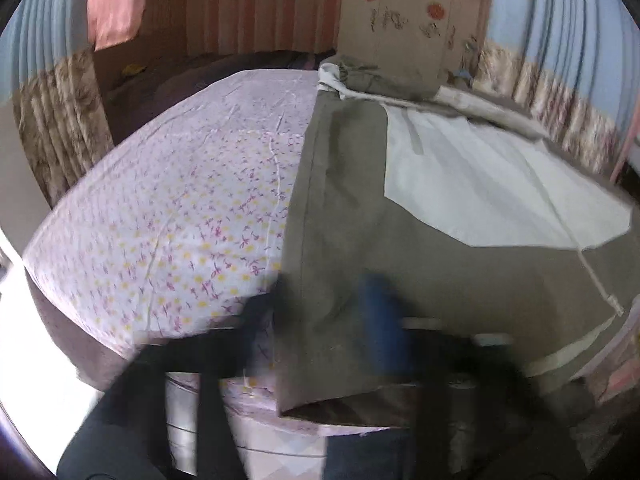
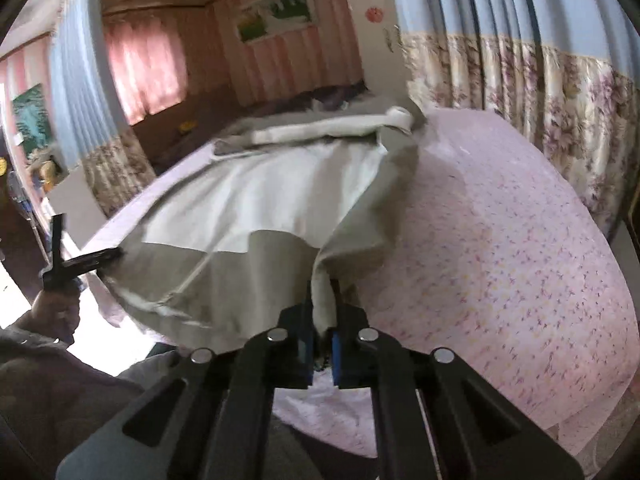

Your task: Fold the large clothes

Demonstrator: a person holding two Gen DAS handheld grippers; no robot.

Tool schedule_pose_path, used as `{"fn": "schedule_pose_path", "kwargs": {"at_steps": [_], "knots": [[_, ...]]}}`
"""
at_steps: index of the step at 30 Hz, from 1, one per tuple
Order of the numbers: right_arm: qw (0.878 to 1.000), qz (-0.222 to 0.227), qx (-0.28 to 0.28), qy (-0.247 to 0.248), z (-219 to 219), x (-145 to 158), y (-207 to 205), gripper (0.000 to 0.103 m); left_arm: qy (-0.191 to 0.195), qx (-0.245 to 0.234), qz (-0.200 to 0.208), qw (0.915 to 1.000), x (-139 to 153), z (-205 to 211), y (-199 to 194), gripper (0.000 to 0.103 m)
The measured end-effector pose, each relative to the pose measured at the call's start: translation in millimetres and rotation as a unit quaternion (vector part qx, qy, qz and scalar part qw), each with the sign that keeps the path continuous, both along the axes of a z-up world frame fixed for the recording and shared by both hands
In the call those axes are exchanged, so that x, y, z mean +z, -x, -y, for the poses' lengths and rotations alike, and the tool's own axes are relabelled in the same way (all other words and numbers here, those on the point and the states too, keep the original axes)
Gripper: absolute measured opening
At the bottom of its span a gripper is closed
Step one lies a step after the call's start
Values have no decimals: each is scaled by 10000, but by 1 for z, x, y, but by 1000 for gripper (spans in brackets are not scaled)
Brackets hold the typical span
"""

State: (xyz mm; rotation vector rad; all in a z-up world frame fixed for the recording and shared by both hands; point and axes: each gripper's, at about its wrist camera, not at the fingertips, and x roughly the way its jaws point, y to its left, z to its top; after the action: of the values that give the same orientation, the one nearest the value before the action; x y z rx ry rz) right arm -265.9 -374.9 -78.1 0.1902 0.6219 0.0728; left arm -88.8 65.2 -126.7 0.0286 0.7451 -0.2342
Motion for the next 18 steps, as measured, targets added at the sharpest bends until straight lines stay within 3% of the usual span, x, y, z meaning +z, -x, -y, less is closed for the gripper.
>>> {"fn": "schedule_pose_path", "kwargs": {"at_steps": [1, 6, 8, 9, 10, 11, 12, 13, 17, 18], "knots": [[10000, -16, 40, 25, -2, 0, 5, 5, 45, -31, -1, 10000, 2, -3, 1, 13], [9982, -330, -303, 389, 4, -21, 3, 7, -26, -167, 82, 9998, 6, -10, 7, 11], [9964, -456, -475, 526, 4, -28, -1, 20, -93, -164, 135, 9997, 5, -9, 9, 12], [9946, -508, -584, 697, 3, -31, -2, 39, -123, -168, 175, 9996, 5, -8, 11, 14], [9927, -584, -683, 803, 6, -34, -5, 57, -144, -142, 211, 9996, 5, -9, 11, 22], [9929, -625, -688, 746, 9, -36, -5, 58, -64, -125, 218, 9997, 4, -11, 12, 46], [9937, -608, -707, 620, 12, -38, -4, 58, 40, -132, 188, 9997, 3, -13, 14, 64], [9937, -596, -760, 562, 13, -38, -3, 58, 146, -106, 183, 9997, 3, -15, 14, 89], [9935, -571, -909, 378, 14, -40, -6, 55, 336, -17, 157, 9993, -2, -11, 17, 95], [9932, -583, -917, 414, 13, -40, -8, 47, 271, -26, 161, 9995, -4, -7, 17, 95]]}}
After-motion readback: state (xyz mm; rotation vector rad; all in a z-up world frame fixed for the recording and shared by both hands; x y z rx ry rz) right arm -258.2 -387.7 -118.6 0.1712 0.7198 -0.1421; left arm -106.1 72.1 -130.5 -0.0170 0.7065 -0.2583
